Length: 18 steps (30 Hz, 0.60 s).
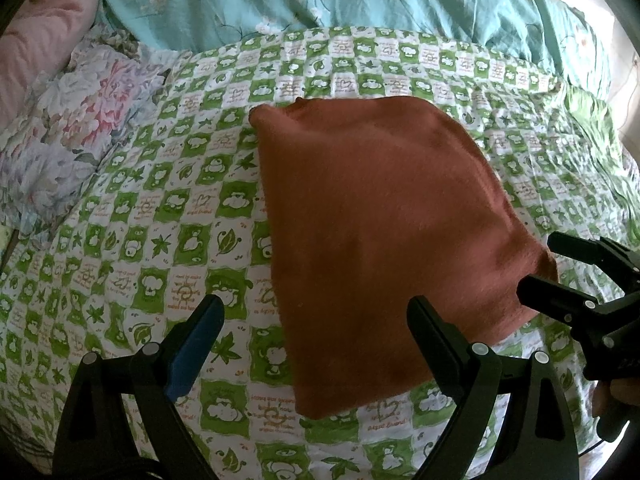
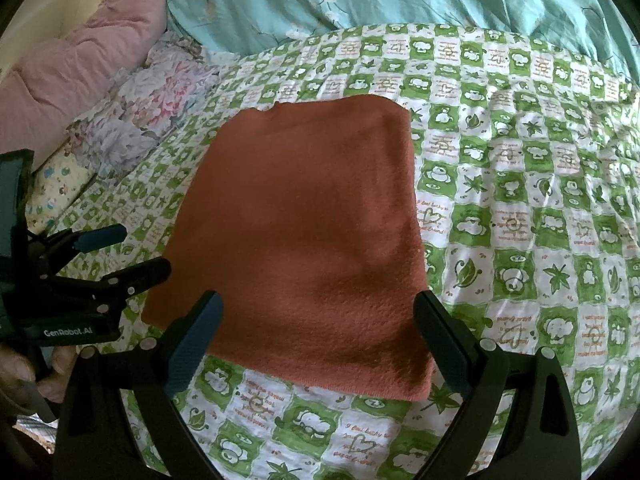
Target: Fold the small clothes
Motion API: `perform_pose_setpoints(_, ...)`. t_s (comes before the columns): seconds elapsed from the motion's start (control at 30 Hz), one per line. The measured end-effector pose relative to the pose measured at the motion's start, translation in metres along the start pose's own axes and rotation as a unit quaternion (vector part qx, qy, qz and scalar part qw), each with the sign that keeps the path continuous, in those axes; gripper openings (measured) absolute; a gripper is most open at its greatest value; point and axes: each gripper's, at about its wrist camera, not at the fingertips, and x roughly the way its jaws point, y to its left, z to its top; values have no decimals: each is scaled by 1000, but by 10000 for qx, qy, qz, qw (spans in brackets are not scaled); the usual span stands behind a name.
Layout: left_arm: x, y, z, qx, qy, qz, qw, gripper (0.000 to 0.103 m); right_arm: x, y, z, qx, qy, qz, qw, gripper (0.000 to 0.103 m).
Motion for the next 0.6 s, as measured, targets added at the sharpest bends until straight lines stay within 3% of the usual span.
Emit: perform_pose_setpoints(0.6, 6, 3, 17, -67, -128, -39, 9999, 93, 2, -10, 9, 154, -69, -39, 9998, 96)
